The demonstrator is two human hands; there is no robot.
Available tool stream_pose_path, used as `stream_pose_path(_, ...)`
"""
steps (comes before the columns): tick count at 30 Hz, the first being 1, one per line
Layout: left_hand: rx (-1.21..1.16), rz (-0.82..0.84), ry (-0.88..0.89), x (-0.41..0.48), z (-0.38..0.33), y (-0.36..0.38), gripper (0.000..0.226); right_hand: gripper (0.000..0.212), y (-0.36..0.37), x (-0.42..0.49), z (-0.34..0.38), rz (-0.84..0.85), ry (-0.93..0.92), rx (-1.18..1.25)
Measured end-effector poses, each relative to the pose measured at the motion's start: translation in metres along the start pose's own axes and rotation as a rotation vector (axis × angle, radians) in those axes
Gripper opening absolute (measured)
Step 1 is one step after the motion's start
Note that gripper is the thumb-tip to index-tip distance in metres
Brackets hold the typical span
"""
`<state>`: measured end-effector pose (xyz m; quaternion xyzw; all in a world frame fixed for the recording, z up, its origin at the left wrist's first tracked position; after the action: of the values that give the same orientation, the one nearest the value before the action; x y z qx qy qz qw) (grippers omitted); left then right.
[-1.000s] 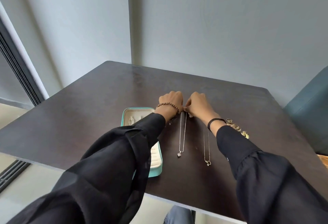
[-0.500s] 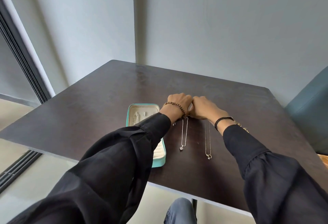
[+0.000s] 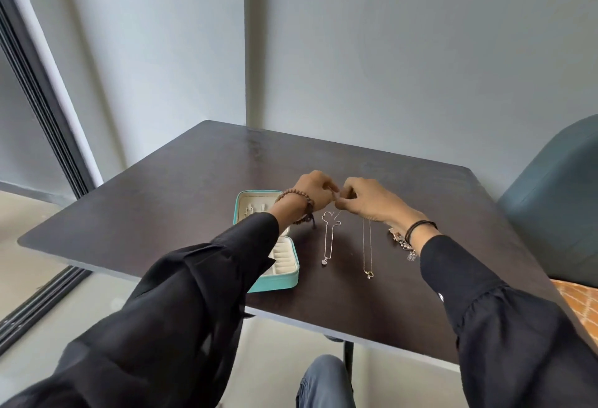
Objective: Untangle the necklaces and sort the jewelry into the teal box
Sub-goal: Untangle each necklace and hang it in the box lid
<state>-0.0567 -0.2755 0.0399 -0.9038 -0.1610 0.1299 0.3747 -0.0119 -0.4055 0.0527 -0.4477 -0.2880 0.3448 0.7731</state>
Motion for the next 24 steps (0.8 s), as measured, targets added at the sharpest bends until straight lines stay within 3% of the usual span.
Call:
stream_pose_path(6,-0.256,0.174,0.021,-0.018,0.005,-0.008,0.023,0.030,-0.009,-0.018,0.003,-0.185,-0.055,0.331)
stream_pose_path(10,-0.342,0.259,0.006,-0.035,0.004,-0.011,0.029,0.010,-0.014,-0.028,0.012,-0.225,-0.069,0.490)
stream_pose_path(17,-0.457,0.281,-0.088,-0.060,0.002,-0.023,0.052,0.009,-0.022,-0.044,0.022,-0.323,-0.063,0.782)
stream_pose_path(24,-0.597,0.282,-0.153,-0.081,-0.004,-0.042,0.056,0.012,-0.031,-0.059,0.028,-0.416,-0.034,1.120)
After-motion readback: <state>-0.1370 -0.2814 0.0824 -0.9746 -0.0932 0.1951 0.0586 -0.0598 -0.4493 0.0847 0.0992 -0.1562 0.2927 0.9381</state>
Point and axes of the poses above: each hand's wrist, its own x-axis towards the middle knuckle, its own y-axis out of the palm, z = x × y, the point moved 4 cm from there along x, towards the middle knuckle, and after that the axes turned 15 degrees about -y, right-handed, at the moved point
